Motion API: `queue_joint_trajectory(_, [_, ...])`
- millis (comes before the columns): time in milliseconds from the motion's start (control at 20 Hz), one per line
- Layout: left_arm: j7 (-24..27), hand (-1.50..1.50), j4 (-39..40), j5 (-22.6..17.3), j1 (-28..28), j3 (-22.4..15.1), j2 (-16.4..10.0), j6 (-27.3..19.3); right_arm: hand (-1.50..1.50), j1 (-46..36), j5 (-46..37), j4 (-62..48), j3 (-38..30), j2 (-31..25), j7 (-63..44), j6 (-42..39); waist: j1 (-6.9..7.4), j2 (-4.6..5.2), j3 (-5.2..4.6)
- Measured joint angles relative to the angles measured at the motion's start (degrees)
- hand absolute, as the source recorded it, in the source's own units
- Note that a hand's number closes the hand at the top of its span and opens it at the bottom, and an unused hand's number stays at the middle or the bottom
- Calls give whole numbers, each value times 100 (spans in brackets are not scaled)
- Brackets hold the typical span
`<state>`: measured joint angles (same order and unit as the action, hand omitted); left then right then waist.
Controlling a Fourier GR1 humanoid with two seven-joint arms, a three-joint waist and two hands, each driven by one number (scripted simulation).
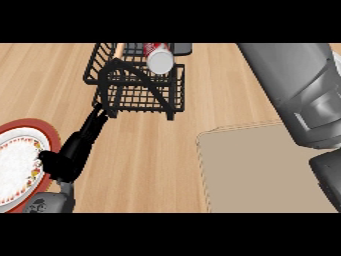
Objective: Pick the can from the tray and place it in the tiered basket
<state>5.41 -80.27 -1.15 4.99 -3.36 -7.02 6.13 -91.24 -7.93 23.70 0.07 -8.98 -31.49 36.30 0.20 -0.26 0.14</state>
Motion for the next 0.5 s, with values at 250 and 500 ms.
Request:
queue_joint_trajectory(250, [67, 0, -26, 9, -135, 63, -15, -39, -150, 834, 297, 888, -295, -625, 416, -166, -171, -48, 17])
queue_joint_trajectory(500, [78, 0, -62, -47, -218, 152, -71, 0, -150, 1848, 654, 1878, -528, -1429, 563, -918, -266, -70, 17])
